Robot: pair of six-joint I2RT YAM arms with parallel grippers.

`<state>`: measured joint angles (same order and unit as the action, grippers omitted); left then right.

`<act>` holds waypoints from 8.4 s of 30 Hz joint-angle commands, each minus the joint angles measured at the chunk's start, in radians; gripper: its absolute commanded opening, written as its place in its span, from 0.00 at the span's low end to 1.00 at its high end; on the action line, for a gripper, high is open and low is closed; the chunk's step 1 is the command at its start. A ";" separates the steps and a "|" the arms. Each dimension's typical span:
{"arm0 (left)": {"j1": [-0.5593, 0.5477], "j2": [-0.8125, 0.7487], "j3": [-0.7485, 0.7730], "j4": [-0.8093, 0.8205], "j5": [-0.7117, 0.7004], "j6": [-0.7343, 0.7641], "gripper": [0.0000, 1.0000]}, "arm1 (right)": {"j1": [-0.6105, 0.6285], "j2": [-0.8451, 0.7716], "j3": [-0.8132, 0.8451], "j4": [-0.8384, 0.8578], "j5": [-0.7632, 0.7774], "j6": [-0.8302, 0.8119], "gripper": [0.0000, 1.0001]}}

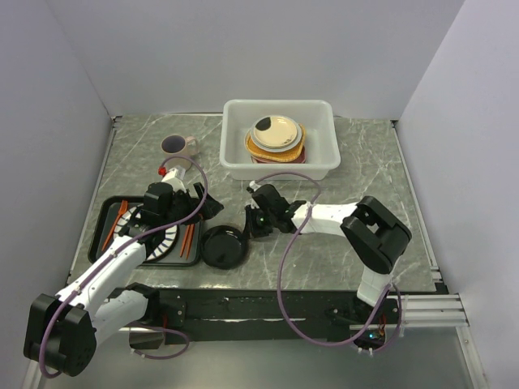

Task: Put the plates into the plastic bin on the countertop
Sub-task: Move the plate to the center of the board, then pick up the plate at the center of the board, then place the plate in the plastic bin.

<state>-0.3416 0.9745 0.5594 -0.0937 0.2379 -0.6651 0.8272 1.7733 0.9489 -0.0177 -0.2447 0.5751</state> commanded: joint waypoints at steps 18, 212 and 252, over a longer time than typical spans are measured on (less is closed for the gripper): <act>0.004 0.079 -0.041 0.065 0.015 0.007 0.99 | -0.031 -0.064 0.045 -0.094 0.206 -0.069 0.00; -0.073 -0.043 -0.084 0.146 0.043 0.019 0.99 | -0.629 0.063 0.639 0.062 -0.205 0.029 0.00; -0.071 -0.034 -0.076 0.115 0.011 0.024 0.99 | -0.677 0.416 0.867 -0.011 -0.260 0.109 0.18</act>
<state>-0.4175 0.9501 0.4767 0.0097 0.2459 -0.6609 0.1608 2.1849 1.7622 -0.0410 -0.4801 0.6834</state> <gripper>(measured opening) 0.992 0.121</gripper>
